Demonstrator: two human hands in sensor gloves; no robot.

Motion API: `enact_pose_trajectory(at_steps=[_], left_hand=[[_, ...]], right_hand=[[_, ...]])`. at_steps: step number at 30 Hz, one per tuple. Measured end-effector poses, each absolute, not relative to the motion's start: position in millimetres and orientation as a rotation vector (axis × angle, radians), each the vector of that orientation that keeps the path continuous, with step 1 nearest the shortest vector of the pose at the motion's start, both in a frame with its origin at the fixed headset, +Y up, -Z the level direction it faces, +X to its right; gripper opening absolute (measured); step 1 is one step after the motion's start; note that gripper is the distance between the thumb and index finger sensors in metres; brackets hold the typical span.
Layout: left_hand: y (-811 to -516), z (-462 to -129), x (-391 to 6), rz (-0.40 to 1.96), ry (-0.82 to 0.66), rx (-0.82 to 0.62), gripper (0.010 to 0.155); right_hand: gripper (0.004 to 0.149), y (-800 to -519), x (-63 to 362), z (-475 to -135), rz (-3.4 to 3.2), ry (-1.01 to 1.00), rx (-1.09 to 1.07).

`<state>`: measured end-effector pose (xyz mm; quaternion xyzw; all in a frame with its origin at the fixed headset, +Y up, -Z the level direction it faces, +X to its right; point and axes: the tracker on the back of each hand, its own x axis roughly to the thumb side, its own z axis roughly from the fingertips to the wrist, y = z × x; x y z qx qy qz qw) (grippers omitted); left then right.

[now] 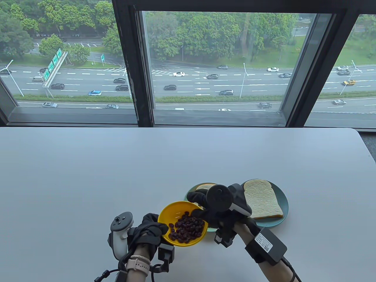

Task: Sprinkle cranberries onto toast

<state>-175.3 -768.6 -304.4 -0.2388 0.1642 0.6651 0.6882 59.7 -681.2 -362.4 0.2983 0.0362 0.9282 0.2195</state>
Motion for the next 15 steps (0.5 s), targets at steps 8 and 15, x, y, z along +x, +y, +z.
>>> enact_pose_trajectory(at_steps=[8, 15], left_hand=[[-768.2, -303.0, -164.1, 1.54, 0.323, -0.571, 0.057], [-764.4, -302.3, -151.2, 1.517, 0.271, -0.571, 0.058]], right_hand=[[0.08, -695.5, 25.6, -334.5, 2.75, 0.356, 1.122], [0.078, -704.3, 8.7, -317.0, 2.986, 0.329, 1.248]])
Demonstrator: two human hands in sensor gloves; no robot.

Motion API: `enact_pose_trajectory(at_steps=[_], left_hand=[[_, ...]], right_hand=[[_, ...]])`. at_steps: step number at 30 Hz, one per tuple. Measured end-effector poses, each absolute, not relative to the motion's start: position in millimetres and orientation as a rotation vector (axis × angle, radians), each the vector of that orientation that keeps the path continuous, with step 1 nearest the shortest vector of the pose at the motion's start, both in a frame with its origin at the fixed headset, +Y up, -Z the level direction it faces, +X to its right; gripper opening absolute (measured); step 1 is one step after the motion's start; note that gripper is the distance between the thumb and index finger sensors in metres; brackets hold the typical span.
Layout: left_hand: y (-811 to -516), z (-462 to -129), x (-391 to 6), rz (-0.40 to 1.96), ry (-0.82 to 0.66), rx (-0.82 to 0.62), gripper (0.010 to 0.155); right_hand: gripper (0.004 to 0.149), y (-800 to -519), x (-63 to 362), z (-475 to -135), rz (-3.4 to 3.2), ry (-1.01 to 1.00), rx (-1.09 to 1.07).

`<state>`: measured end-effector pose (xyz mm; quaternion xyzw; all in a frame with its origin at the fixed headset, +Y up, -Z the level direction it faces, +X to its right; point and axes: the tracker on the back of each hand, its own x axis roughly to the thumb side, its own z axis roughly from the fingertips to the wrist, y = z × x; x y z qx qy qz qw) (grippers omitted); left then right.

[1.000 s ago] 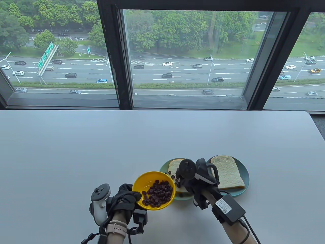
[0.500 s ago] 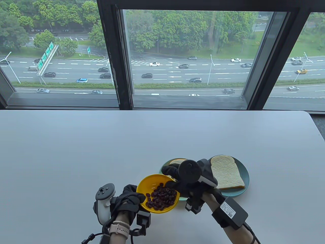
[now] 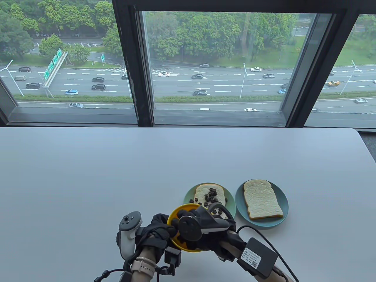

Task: Sprinkle cranberries onto toast

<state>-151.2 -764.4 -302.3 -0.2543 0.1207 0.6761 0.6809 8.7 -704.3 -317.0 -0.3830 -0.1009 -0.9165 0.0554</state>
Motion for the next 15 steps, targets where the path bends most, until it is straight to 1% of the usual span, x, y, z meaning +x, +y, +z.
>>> enact_pose_trajectory(at_steps=[2, 4, 7, 9, 10, 12, 14, 15], left_hand=[[-764.2, -301.6, -148.5, 1.541, 0.269, -0.586, 0.057], [-763.9, -301.9, -148.2, 1.549, 0.262, -0.581, 0.058], [-763.6, -302.6, -150.2, 1.545, 0.253, -0.582, 0.058], [-764.5, -302.2, -150.6, 1.558, 0.26, -0.588, 0.058], [-765.2, -301.9, -150.5, 1.559, 0.264, -0.596, 0.058], [-765.4, -301.6, -150.2, 1.561, 0.266, -0.602, 0.058], [-764.2, -302.1, -150.9, 1.541, 0.273, -0.586, 0.057], [-763.6, -302.8, -152.0, 1.526, 0.272, -0.577, 0.057]], right_hand=[[0.07, -704.6, 4.7, -315.0, -2.761, -0.284, -1.141], [0.06, -702.3, 0.4, -312.1, -2.733, -0.179, -1.122], [0.054, -698.9, -3.2, -308.9, -2.708, -0.112, -1.144], [0.048, -697.0, -3.8, -307.0, -2.709, -0.059, -1.165], [0.042, -695.4, -3.7, -305.6, -2.722, -0.023, -1.177], [0.039, -693.8, -2.3, -304.4, -2.719, 0.001, -1.179], [0.033, -690.6, 0.3, -302.9, -2.743, 0.104, -1.191], [0.032, -688.3, 2.4, -302.8, -2.764, 0.146, -1.189]])
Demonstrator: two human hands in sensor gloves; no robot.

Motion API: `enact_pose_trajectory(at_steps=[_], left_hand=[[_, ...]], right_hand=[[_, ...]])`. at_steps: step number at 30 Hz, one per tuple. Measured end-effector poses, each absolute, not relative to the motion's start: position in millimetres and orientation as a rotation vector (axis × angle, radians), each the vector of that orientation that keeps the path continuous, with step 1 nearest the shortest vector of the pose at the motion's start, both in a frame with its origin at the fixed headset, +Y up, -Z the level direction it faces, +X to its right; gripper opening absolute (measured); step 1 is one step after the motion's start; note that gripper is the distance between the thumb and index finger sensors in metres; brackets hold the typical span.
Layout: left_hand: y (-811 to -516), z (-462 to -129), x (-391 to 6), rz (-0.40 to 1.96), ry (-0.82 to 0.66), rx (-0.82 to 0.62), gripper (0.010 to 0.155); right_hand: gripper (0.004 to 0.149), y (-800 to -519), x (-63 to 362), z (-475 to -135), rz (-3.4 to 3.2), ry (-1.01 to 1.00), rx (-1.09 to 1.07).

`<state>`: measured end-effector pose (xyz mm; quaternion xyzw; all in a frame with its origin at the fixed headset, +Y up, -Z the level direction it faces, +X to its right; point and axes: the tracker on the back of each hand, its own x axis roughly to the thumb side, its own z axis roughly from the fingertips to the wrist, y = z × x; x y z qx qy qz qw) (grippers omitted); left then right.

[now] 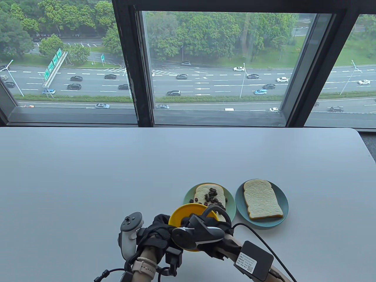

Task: Sprinkle cranberries onto toast

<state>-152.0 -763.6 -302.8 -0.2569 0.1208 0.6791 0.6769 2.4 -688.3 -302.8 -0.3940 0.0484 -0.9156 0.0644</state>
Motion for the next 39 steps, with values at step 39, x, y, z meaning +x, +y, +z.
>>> enact_pose_trajectory(at_steps=[39], left_hand=[[-777.4, -307.8, -176.7, 1.478, 0.327, -0.674, 0.058]], right_hand=[[0.039, -735.7, 36.4, -467.1, -3.062, -0.242, -0.585]])
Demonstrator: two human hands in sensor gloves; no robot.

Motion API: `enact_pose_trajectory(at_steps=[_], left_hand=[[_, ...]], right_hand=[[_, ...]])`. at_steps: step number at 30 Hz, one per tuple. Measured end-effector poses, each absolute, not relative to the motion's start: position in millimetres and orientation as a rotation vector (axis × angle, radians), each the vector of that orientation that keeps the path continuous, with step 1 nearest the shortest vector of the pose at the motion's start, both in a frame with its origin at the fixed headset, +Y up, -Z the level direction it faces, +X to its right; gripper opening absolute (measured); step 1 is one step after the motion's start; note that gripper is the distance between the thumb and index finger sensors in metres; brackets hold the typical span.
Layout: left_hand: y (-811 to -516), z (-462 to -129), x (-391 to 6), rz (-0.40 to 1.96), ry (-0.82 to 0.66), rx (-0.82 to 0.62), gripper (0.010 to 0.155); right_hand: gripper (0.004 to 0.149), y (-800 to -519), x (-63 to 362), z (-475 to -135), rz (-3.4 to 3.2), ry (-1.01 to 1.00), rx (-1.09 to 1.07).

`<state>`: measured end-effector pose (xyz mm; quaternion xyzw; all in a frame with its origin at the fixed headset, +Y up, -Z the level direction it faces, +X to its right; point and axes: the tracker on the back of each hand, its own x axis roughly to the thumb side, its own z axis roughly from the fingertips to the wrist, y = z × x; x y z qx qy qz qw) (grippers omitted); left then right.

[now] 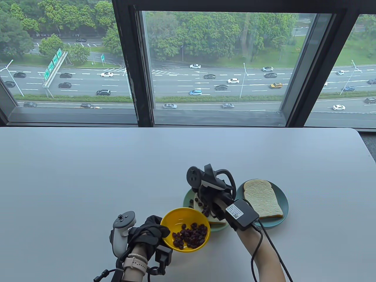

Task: Sprinkle cranberries onto toast

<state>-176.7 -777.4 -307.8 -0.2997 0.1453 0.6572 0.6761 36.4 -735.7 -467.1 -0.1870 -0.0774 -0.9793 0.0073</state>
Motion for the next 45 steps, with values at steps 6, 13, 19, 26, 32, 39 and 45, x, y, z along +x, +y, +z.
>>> enact_pose_trajectory(at_steps=[6, 13, 19, 26, 32, 39, 45], left_hand=[[-776.3, -307.5, -174.4, 1.473, 0.318, -0.666, 0.058], [-775.4, -307.0, -171.8, 1.46, 0.307, -0.66, 0.058], [-773.4, -306.3, -164.0, 1.473, 0.286, -0.661, 0.058], [-768.6, -302.5, -147.6, 1.505, 0.239, -0.667, 0.058], [-762.8, -293.0, -128.3, 1.512, 0.219, -0.627, 0.058], [-756.8, -284.6, -102.0, 1.51, 0.176, -0.626, 0.058], [-758.5, -282.9, -106.9, 1.582, 0.176, -0.644, 0.058]], right_hand=[[0.05, -728.2, 41.6, -451.6, -2.962, -0.261, -0.631], [0.049, -704.3, 70.4, -430.0, -3.103, -0.145, -0.638], [0.058, -671.4, 94.0, -394.6, -3.271, -0.053, -0.785], [0.076, -660.5, 80.3, -336.0, -3.348, -0.449, -1.092], [0.084, -672.1, 77.3, -309.9, -3.273, -0.628, -0.739], [0.09, -689.7, 61.1, -292.6, -3.108, -0.723, -0.617], [0.078, -691.6, 42.4, -292.1, -2.987, -0.45, -0.664]])
